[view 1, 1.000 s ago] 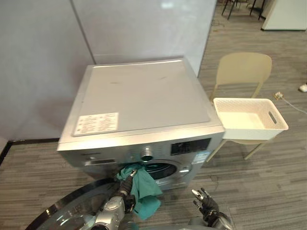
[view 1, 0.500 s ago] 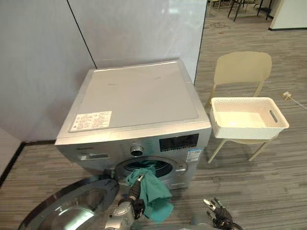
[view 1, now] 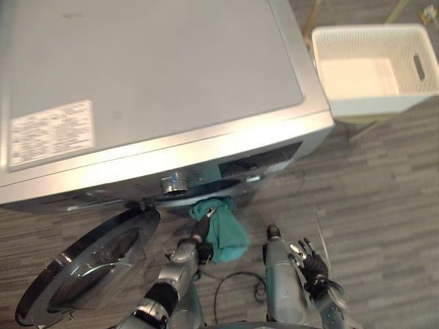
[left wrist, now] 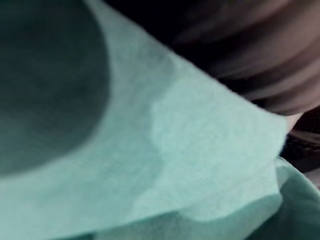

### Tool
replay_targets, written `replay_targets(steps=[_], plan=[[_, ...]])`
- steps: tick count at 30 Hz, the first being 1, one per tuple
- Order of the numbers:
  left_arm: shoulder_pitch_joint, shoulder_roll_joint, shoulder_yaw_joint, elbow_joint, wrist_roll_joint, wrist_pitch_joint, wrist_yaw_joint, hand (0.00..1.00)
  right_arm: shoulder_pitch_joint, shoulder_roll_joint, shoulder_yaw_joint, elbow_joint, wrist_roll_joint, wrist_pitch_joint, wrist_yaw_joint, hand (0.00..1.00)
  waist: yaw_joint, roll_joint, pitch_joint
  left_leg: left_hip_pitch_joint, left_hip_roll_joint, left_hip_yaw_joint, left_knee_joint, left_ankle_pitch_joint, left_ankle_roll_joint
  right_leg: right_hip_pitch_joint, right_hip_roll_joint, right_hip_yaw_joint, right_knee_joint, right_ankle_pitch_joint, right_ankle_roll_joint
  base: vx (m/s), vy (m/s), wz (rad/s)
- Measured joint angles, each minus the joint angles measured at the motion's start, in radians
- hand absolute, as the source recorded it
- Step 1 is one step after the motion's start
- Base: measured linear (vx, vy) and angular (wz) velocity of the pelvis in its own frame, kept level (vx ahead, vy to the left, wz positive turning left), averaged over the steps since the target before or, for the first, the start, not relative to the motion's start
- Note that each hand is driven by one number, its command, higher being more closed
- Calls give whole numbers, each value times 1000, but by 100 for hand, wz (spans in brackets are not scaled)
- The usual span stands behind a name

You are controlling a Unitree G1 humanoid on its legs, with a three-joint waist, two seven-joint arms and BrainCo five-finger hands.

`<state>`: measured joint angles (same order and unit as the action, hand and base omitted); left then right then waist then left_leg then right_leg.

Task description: Pick up the laundry basket with both hands and put the clothes into the washing machine.

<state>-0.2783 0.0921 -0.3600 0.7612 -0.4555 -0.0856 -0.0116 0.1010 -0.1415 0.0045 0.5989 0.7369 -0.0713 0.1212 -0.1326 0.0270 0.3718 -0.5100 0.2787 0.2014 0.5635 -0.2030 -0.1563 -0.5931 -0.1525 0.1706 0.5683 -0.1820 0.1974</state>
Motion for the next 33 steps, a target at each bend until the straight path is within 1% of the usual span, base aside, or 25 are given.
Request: replay_targets(steps=[1,3,4,5,6,7,8,9,10,12,13,14,15,16,17,18,19,20,22,24,26,27,30,32,33], plan=[[-58,-1,0,39,15,0,13,100,0,7,5,-37,5,-3,-8,0,-5,-1,28,-20,15,14,24,-10,4,-18,13,17,-12,19,2,-14,44,-43],[-132,-1,4,91,19,0,30,100,-1,16,8,-78,9,-12,-13,0,-4,-5,47,-57,39,42,52,-23,10,-57,31,41,-31,45,9,-48,61,-72],[-244,11,29,141,20,1,61,100,2,15,36,-144,22,-15,-16,0,-4,-9,57,-131,83,77,93,-41,14,-121,64,74,-83,97,19,-67,58,-111],[-316,24,63,154,28,2,70,100,8,23,44,-195,30,-18,-15,0,2,-16,81,-150,115,93,119,-53,13,-133,86,86,-111,123,19,-55,34,-105],[-355,34,82,154,26,2,81,100,18,34,48,-230,34,-20,-14,0,4,-19,86,-165,135,101,131,-57,12,-146,97,90,-124,137,17,-25,-7,-75],[-425,60,117,152,23,1,93,100,40,52,54,-287,40,-31,-12,0,10,-20,86,-198,165,107,151,-65,10,-166,116,93,-150,155,16,-6,-5,-55],[-483,83,135,152,11,2,105,100,55,64,64,-329,41,-39,-10,0,11,-22,88,-223,181,107,162,-65,11,-183,122,93,-165,170,14,5,6,-45],[-513,100,138,152,3,6,110,100,64,69,71,-352,41,-40,-9,0,11,-23,88,-237,192,109,167,-65,11,-192,128,93,-174,178,15,19,17,-37],[-550,153,138,152,-14,21,118,100,82,86,74,-392,43,-45,-9,0,14,-23,88,-268,211,113,178,-66,11,-214,141,95,-192,193,15,22,19,-30],[-598,202,167,150,-61,33,124,100,98,106,72,-421,52,-63,-10,0,25,-28,92,-301,229,119,187,-66,12,-239,152,99,-216,212,20,22,30,-30],[-639,224,187,146,-92,35,133,100,101,116,69,-431,55,-70,-11,0,38,-36,96,-313,236,124,191,-67,12,-250,156,104,-226,222,19,22,45,-23],[-715,270,210,102,-140,34,148,100,99,129,67,-447,64,-79,-11,0,42,-44,110,-333,244,123,196,-67,12,-258,159,102,-241,232,20,19,49,-19],[-736,283,231,37,-168,-37,149,100,100,139,65,-471,75,-84,-12,0,42,-50,112,-367,248,120,214,-66,12,-281,163,101,-240,237,18,8,74,-12],[-752,281,238,-36,-184,-57,148,100,100,139,62,-486,78,-98,-11,0,52,-51,114,-399,258,121,231,-67,13,-307,164,100,-234,238,20,0,54,-10],[-775,281,228,-57,-184,-56,146,100,99,138,57,-493,78,-102,-11,0,64,-50,118,-412,262,125,243,-67,13,-318,165,101,-232,239,20,-4,89,-3],[-836,281,204,-73,-194,-60,147,100,95,138,44,-509,80,-107,-10,0,85,-52,137,-429,262,132,259,-66,14,-335,164,101,-217,240,20,-19,68,1],[-855,281,200,-88,-202,-75,153,100,95,138,43,-516,80,-112,-8,0,90,-53,138,-449,262,133,270,-66,14,-355,163,103,-202,239,20,-28,77,3],[-863,281,199,-88,-206,-76,159,100,95,138,43,-515,80,-115,-8,0,91,-52,139,-453,262,133,275,-66,15,-361,162,103,-197,239,20,-48,41,2],[-897,309,173,-82,-235,-77,182,100,98,133,35,-518,80,-115,-6,0,91,-53,150,-460,262,145,282,-70,22,-386,157,110,-169,238,20,-49,19,1],[-920,330,164,-82,-236,-80,196,100,110,131,7,-518,80,-114,2,0,93,-53,164,-464,262,157,290,-72,28,-405,153,119,-151,238,18,-54,5,0],[-924,357,164,-82,-236,-101,217,100,129,120,-21,-522,80,-106,15,0,88,-53,164,-473,263,161,301,-73,31,-422,153,127,-135,238,18,-47,2,-5],[-925,365,166,-82,-236,-124,233,100,143,98,-32,-527,81,-100,19,0,88,-52,164,-479,266,160,310,-74,33,-427,155,128,-134,240,16,-25,11,-7],[-945,367,167,-61,-235,-135,247,100,146,74,-50,-527,85,-98,21,0,85,-52,164,-489,268,154,316,-74,34,-428,155,123,-137,247,7,-6,5,-2],[-945,367,168,-61,-234,-136,273,100,146,70,-49,-525,85,-98,22,0,83,-51,164,-490,268,152,318,-74,35,-428,155,122,-137,248,6,0,0,0],[-945,367,183,-62,-206,-137,304,100,146,70,-46,-524,85,-98,21,0,81,-51,165,-492,268,151,319,-73,36,-429,156,122,-137,249,6,0,0,0]])
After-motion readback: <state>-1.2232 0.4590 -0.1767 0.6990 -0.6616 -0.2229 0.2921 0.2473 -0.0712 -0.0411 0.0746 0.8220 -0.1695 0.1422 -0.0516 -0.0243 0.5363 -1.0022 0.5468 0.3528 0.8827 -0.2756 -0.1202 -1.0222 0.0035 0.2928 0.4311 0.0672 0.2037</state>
